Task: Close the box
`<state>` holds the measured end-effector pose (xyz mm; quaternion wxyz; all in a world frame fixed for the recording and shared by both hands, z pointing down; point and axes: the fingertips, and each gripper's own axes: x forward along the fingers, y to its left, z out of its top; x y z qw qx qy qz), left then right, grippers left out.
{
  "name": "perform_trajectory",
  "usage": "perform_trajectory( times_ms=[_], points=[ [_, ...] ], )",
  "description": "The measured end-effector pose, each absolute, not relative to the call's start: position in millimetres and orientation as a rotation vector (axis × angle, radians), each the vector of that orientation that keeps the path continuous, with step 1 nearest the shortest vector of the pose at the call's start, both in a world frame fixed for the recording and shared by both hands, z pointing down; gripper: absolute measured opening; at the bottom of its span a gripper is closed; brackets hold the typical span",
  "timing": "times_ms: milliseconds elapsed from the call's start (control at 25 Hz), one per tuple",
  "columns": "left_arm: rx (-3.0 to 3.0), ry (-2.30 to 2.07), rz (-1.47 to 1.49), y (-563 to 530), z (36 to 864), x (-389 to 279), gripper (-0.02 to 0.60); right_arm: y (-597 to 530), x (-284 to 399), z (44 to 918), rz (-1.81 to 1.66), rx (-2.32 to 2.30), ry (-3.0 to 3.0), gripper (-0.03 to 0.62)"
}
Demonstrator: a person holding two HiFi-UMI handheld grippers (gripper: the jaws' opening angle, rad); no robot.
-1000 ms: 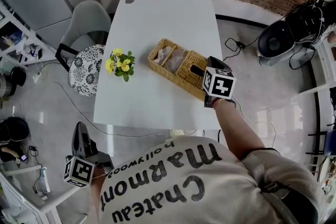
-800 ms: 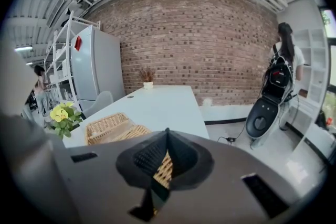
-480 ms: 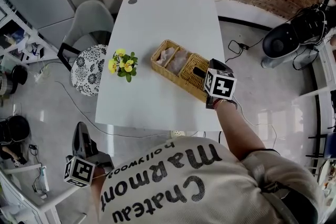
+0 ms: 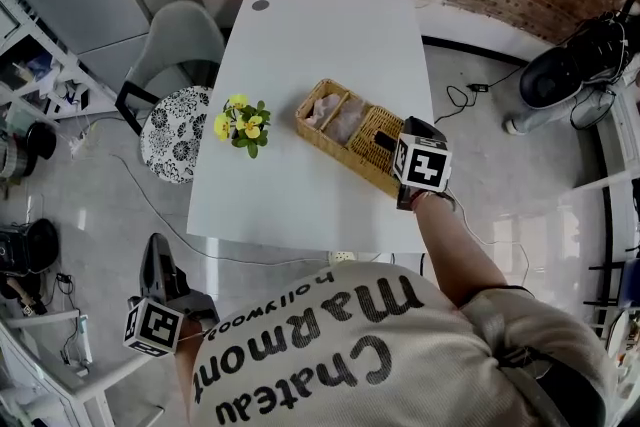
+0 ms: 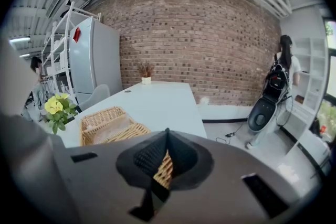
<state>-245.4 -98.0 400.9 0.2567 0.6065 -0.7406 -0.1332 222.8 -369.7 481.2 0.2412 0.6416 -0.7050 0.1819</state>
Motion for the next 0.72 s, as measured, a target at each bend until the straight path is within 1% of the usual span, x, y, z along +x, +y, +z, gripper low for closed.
perform_trajectory(
  times_ms=[720],
  points=[
    [1.654,-1.989,-0.390,-89,401,-263,0.000,-367,229,474,0.563,1.824,-1.855,0.027]
  ],
)
